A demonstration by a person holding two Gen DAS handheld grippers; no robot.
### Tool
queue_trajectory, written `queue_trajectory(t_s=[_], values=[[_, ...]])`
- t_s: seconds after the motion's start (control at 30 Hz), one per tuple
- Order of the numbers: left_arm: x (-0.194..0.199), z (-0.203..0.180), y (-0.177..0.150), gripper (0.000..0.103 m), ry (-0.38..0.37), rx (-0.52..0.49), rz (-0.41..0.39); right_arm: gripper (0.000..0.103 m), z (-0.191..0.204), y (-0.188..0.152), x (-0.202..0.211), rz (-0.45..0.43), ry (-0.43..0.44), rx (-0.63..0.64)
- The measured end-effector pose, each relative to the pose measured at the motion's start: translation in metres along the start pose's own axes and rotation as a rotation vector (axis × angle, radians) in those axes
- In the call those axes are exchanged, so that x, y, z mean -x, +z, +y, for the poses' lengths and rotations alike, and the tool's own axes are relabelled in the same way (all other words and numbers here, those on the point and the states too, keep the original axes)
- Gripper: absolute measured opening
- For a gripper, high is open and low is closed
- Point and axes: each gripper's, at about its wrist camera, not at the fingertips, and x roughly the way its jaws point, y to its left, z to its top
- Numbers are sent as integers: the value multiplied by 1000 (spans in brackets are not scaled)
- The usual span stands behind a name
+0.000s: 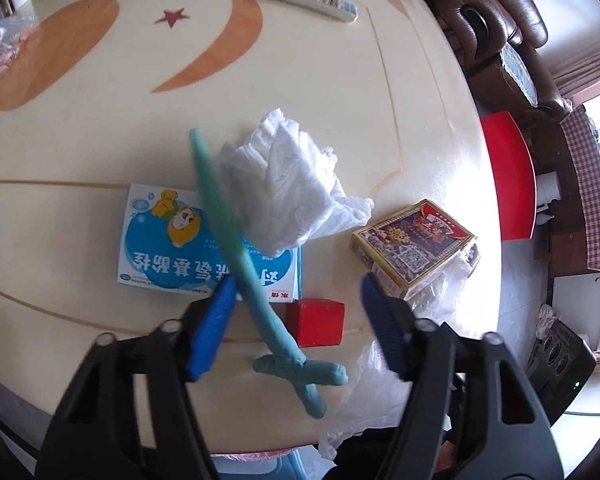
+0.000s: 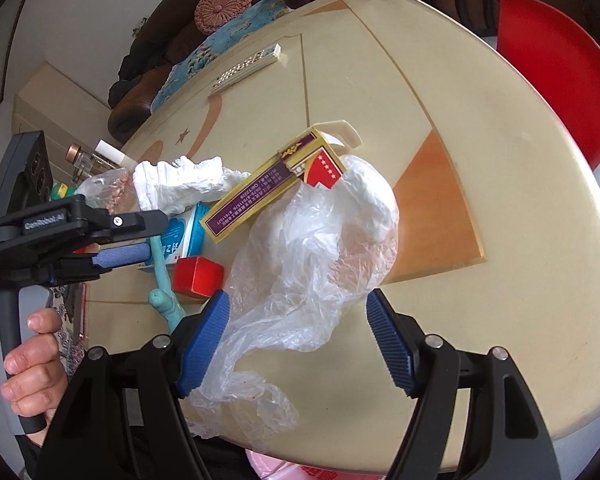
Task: Collect trash
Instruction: 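Grasp the green toy sword with the left tool while the right tool grasps the clear plastic bag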
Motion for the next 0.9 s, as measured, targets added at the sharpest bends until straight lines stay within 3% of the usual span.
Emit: queue_trajectory(t_s=[0.3, 0.6, 0.7, 0.8, 0.9], values=[[-8, 6, 4, 58, 11, 33, -12, 70, 2, -5, -1, -12, -1, 8], [-6, 15, 2, 39, -2, 55, -32, 69, 14, -9, -6, -14, -22, 71], [-7, 15, 2, 32, 21, 44, -33, 62, 15, -11, -5, -17, -39, 87], [-6, 16, 1, 18, 34, 35, -30, 51, 16, -12, -4, -17, -42, 90], [-5, 22, 0, 17, 12, 43, -28, 40, 19, -13, -3, -19, -45, 109]])
